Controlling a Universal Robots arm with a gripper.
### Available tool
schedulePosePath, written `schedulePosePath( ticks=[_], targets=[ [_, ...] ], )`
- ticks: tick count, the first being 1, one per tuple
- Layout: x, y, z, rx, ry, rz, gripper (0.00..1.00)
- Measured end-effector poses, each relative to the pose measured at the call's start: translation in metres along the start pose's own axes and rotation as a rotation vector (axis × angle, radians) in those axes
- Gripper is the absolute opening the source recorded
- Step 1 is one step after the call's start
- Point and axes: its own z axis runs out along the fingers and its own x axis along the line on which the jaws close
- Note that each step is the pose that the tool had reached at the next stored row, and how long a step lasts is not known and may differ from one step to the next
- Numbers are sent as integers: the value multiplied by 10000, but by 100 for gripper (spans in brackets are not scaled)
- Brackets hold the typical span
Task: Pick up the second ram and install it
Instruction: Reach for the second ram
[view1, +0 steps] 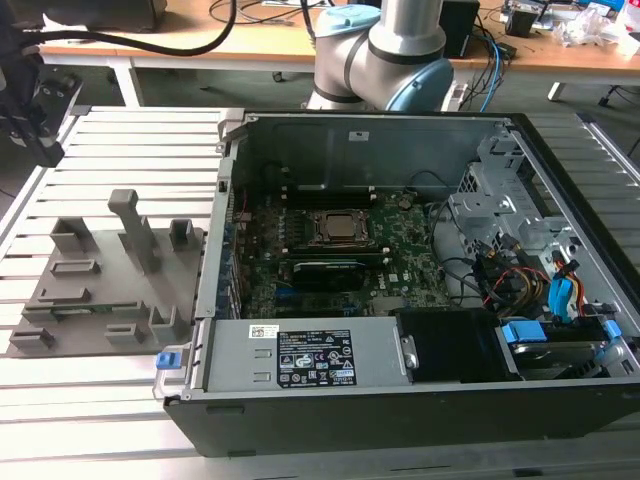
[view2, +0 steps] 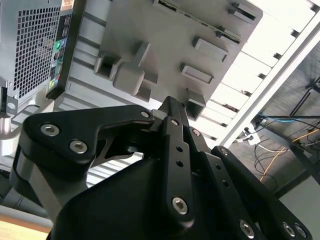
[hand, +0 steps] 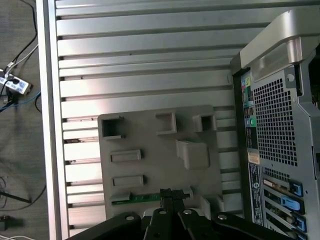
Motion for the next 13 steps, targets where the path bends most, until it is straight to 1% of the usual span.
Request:
schedulePosePath(
  ticks=[3,4,5,7,8,9,10,11,12,13],
  targets=[
    [-3,-41,3,12,-1,1,11],
    [-6,-83,7,17,0,0,11],
    [-8,-99,9,17,-1,-2,11],
    [-8,-103,8,21,1,1,11],
    [-8,-104,8,56,21,-4,11],
    [-8,-104,10,124,57,-25,11],
    [-8,-104,12,288,103,-122,11],
    [-8,-105,13,321,121,-215,11],
    [-7,-105,14,319,137,-498,11],
    [-7,-104,14,317,142,-637,11]
  ],
)
